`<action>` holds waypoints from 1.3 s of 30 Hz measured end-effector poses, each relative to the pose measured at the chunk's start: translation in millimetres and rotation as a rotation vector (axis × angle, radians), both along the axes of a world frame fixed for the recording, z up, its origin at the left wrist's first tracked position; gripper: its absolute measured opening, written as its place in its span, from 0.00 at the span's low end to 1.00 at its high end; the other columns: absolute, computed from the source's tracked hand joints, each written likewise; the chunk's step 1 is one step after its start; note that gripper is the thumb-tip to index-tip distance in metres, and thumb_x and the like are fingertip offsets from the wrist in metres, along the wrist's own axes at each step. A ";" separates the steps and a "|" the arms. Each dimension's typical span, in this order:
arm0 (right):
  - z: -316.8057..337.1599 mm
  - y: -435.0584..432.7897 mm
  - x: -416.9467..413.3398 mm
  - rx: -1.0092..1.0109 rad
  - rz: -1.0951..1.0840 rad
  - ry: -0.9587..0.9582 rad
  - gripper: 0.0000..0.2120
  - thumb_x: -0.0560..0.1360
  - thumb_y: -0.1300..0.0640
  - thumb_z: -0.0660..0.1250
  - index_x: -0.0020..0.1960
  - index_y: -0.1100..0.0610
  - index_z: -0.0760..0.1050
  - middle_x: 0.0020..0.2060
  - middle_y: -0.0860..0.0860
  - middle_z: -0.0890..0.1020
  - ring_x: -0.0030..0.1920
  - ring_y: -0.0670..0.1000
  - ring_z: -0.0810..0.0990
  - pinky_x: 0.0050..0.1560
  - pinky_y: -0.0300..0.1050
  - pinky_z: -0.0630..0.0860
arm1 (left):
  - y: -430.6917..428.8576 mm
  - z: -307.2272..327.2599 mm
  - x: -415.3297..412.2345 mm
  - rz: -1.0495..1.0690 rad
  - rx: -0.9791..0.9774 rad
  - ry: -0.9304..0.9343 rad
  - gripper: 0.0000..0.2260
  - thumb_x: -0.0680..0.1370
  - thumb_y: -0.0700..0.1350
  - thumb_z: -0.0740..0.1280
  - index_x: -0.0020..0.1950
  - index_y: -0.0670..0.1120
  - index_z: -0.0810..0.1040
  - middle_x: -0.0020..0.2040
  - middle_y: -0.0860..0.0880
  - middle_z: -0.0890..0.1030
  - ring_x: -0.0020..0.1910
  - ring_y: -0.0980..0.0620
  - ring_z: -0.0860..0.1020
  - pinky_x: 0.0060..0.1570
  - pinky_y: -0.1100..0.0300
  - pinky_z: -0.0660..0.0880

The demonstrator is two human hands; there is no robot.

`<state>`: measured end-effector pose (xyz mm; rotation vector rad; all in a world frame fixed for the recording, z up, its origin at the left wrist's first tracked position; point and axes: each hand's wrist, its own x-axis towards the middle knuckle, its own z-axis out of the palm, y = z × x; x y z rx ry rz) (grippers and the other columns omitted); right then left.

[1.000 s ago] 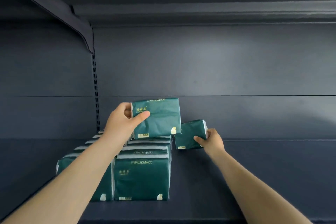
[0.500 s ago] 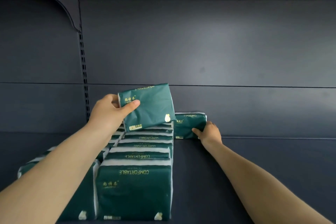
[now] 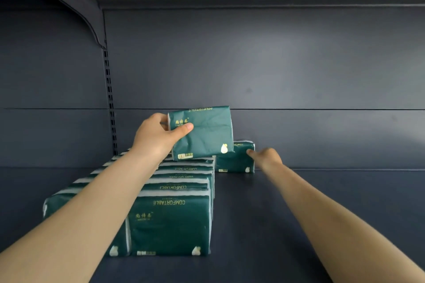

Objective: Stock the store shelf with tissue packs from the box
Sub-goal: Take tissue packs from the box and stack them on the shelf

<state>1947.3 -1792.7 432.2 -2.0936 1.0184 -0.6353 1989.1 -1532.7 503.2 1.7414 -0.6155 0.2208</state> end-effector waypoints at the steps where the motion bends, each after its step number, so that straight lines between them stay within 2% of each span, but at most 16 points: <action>1: 5.0 7.3 -9.3 0.028 -0.007 -0.070 0.19 0.78 0.46 0.61 0.43 0.64 0.69 0.36 0.55 0.74 0.36 0.55 0.73 0.36 0.41 0.67 | 0.9 2.1 -3.4 0.014 0.024 -0.029 0.18 0.71 0.51 0.73 0.57 0.45 0.77 0.54 0.50 0.80 0.53 0.50 0.79 0.58 0.51 0.74; 4: 15.6 32.2 -40.1 0.203 0.105 -0.429 0.22 0.79 0.44 0.57 0.48 0.64 0.73 0.47 0.60 0.80 0.48 0.59 0.79 0.53 0.49 0.75 | 3.5 6.1 -16.0 0.013 0.059 -0.064 0.19 0.71 0.51 0.73 0.59 0.45 0.77 0.55 0.50 0.80 0.54 0.50 0.78 0.58 0.51 0.74; 5: 18.6 45.5 -53.4 0.267 0.169 -0.551 0.21 0.79 0.44 0.57 0.50 0.62 0.74 0.51 0.58 0.80 0.52 0.57 0.79 0.57 0.52 0.75 | 4.1 6.0 -20.9 -0.002 0.055 -0.060 0.19 0.72 0.51 0.73 0.59 0.45 0.77 0.55 0.50 0.80 0.54 0.50 0.78 0.58 0.51 0.74; 6: 21.6 58.2 -65.1 0.314 0.232 -0.647 0.18 0.79 0.44 0.57 0.52 0.58 0.74 0.52 0.55 0.80 0.54 0.54 0.79 0.58 0.51 0.75 | 3.0 5.6 -24.9 -0.018 0.044 -0.057 0.19 0.72 0.50 0.73 0.59 0.45 0.77 0.54 0.50 0.80 0.54 0.50 0.78 0.58 0.51 0.74; 8: 26.1 83.0 -87.5 0.313 0.337 -0.746 0.15 0.78 0.45 0.60 0.54 0.55 0.74 0.52 0.49 0.81 0.54 0.47 0.79 0.56 0.46 0.76 | 0.6 4.0 -38.1 -0.049 0.016 -0.056 0.17 0.72 0.49 0.73 0.57 0.44 0.77 0.53 0.50 0.81 0.53 0.51 0.79 0.56 0.53 0.75; 11: 29.5 110.2 -108.5 0.211 0.420 -0.793 0.10 0.76 0.49 0.66 0.53 0.54 0.77 0.45 0.46 0.83 0.45 0.43 0.81 0.46 0.37 0.78 | -7.0 0.5 -60.4 -0.136 0.020 -0.063 0.14 0.72 0.49 0.73 0.55 0.45 0.77 0.49 0.53 0.81 0.49 0.55 0.79 0.51 0.59 0.76; 15: 36.9 116.4 -123.1 0.127 0.374 -0.763 0.04 0.73 0.54 0.71 0.45 0.54 0.78 0.39 0.48 0.83 0.37 0.43 0.80 0.36 0.36 0.76 | -10.8 -6.7 -77.4 -0.169 0.028 -0.112 0.13 0.73 0.48 0.73 0.54 0.46 0.76 0.49 0.53 0.81 0.48 0.54 0.80 0.51 0.59 0.76; 18: 39.0 110.6 -128.8 0.103 0.365 -0.715 0.08 0.70 0.55 0.74 0.48 0.54 0.78 0.45 0.51 0.84 0.44 0.49 0.83 0.43 0.42 0.80 | -4.4 -10.5 -76.8 -0.180 0.055 -0.150 0.12 0.73 0.48 0.72 0.53 0.46 0.76 0.43 0.57 0.79 0.44 0.60 0.78 0.44 0.69 0.75; 20: 39.5 106.8 -130.6 0.108 0.344 -0.711 0.14 0.69 0.55 0.75 0.52 0.54 0.76 0.46 0.50 0.83 0.45 0.48 0.83 0.42 0.42 0.79 | 2.2 -14.3 -74.5 -0.154 0.097 -0.200 0.13 0.73 0.49 0.71 0.54 0.45 0.77 0.44 0.56 0.79 0.44 0.60 0.77 0.42 0.73 0.71; 22: 38.6 101.4 -129.8 0.103 0.318 -0.703 0.16 0.68 0.55 0.76 0.52 0.55 0.74 0.45 0.49 0.82 0.44 0.47 0.82 0.41 0.41 0.79 | 11.0 -20.3 -73.7 -0.113 0.181 -0.284 0.14 0.75 0.51 0.69 0.57 0.45 0.77 0.49 0.54 0.79 0.46 0.58 0.76 0.42 0.70 0.70; 24: 34.7 91.3 -125.6 0.098 0.260 -0.684 0.16 0.68 0.54 0.76 0.52 0.55 0.75 0.46 0.50 0.82 0.44 0.48 0.82 0.43 0.43 0.80 | 18.9 -31.4 -72.1 -0.074 0.296 -0.407 0.16 0.78 0.52 0.64 0.62 0.45 0.75 0.55 0.52 0.78 0.50 0.57 0.75 0.49 0.67 0.69; 27: 25.5 71.3 -112.6 0.113 0.164 -0.653 0.18 0.67 0.53 0.77 0.53 0.56 0.75 0.48 0.51 0.82 0.48 0.51 0.82 0.49 0.49 0.80 | 28.6 -55.8 -70.1 0.064 0.601 -0.651 0.22 0.80 0.58 0.53 0.65 0.46 0.73 0.61 0.50 0.76 0.59 0.52 0.74 0.57 0.57 0.71; 29: 19.0 58.6 -101.7 0.136 0.134 -0.628 0.19 0.68 0.53 0.76 0.54 0.57 0.74 0.50 0.52 0.82 0.49 0.52 0.82 0.50 0.50 0.80 | 33.6 -68.9 -71.4 0.163 0.718 -0.797 0.31 0.79 0.63 0.44 0.60 0.43 0.77 0.56 0.48 0.79 0.56 0.48 0.78 0.53 0.55 0.74; 31: 13.2 47.6 -88.4 0.127 0.103 -0.579 0.20 0.68 0.53 0.76 0.56 0.58 0.74 0.51 0.52 0.82 0.51 0.52 0.81 0.52 0.51 0.79 | 35.6 -80.8 -66.5 0.225 0.739 -0.943 0.36 0.80 0.63 0.39 0.50 0.41 0.81 0.46 0.46 0.83 0.46 0.45 0.81 0.47 0.54 0.77; 33: 8.0 39.8 -74.4 0.073 0.065 -0.508 0.22 0.68 0.52 0.76 0.57 0.58 0.75 0.52 0.51 0.81 0.52 0.53 0.81 0.54 0.54 0.79 | 33.1 -89.9 -57.3 0.274 0.725 -1.046 0.37 0.80 0.62 0.38 0.47 0.40 0.80 0.42 0.45 0.83 0.42 0.45 0.81 0.46 0.53 0.78; 39: -3.7 21.8 -40.1 -0.089 0.009 -0.318 0.21 0.71 0.51 0.73 0.59 0.59 0.74 0.54 0.51 0.80 0.55 0.54 0.78 0.51 0.47 0.75 | 24.2 -99.7 -39.5 0.330 0.668 -1.209 0.34 0.80 0.63 0.43 0.44 0.40 0.79 0.38 0.45 0.81 0.38 0.46 0.80 0.40 0.54 0.78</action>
